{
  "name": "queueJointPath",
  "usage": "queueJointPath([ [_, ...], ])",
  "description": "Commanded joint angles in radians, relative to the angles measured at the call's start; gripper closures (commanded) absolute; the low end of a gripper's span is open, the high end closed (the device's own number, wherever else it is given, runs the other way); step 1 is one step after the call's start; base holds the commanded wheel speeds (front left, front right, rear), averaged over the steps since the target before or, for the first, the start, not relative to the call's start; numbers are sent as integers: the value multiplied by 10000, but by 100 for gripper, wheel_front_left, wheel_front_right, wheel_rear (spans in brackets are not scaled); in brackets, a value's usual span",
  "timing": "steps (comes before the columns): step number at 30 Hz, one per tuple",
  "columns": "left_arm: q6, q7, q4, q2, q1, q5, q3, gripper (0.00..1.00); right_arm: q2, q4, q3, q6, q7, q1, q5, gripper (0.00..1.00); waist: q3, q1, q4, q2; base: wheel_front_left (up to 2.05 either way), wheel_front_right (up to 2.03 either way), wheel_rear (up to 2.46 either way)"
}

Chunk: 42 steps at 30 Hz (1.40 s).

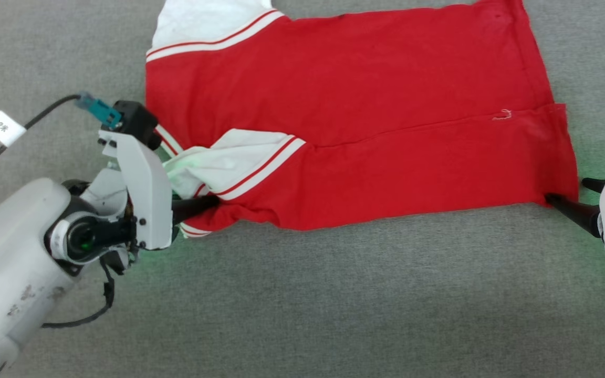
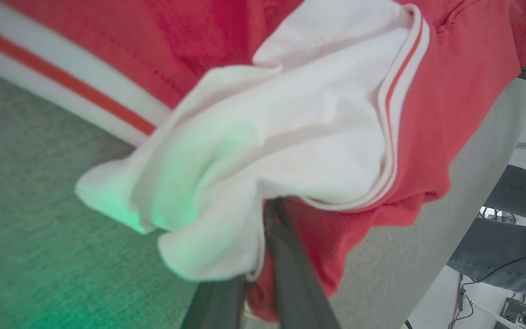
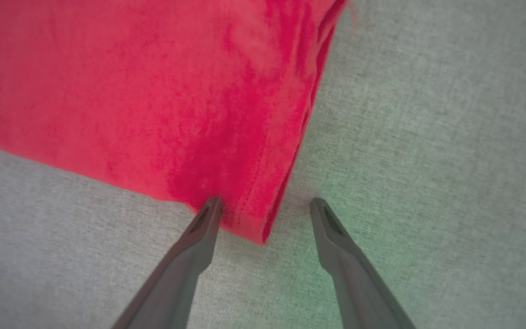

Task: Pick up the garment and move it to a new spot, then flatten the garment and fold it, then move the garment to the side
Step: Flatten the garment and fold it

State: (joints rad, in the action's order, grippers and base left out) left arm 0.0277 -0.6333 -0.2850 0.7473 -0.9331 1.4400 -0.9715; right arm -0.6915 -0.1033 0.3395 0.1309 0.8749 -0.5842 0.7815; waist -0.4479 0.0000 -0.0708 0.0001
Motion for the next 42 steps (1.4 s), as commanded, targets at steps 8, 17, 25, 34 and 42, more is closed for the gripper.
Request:
queueJointPath([
  [8, 209, 153, -220, -737, 223, -175, -346, 100, 291, -640, 208, -4, 331, -188, -134, 100, -179, 0, 323, -1, 0, 0, 0],
  [17, 505, 677, 155, -199, 724, -106, -117, 100, -133, -353, -288, -8, -313, 534, 74, 100, 227, 0, 427, -1, 0, 0, 0],
  [25, 174, 1271, 2565, 1492, 2036, 49, 56, 100, -753, 1037, -869, -7, -2, 2243, 499, 100, 547, 0, 379, -1, 0, 0, 0],
  [34, -437, 2069, 4606, 2437, 3279, 204, 105, 100, -647, 2595, -2155, -7, 229, 4291, 302, 66, 646, 0, 483, -1, 0, 0, 0],
  [42, -535, 3432, 5035, 2633, 3907, 11, 441, 0, 276, 3285, -3502, -7, -545, 4665, -277, 0, 949, 0, 603, -1, 0, 0, 0],
])
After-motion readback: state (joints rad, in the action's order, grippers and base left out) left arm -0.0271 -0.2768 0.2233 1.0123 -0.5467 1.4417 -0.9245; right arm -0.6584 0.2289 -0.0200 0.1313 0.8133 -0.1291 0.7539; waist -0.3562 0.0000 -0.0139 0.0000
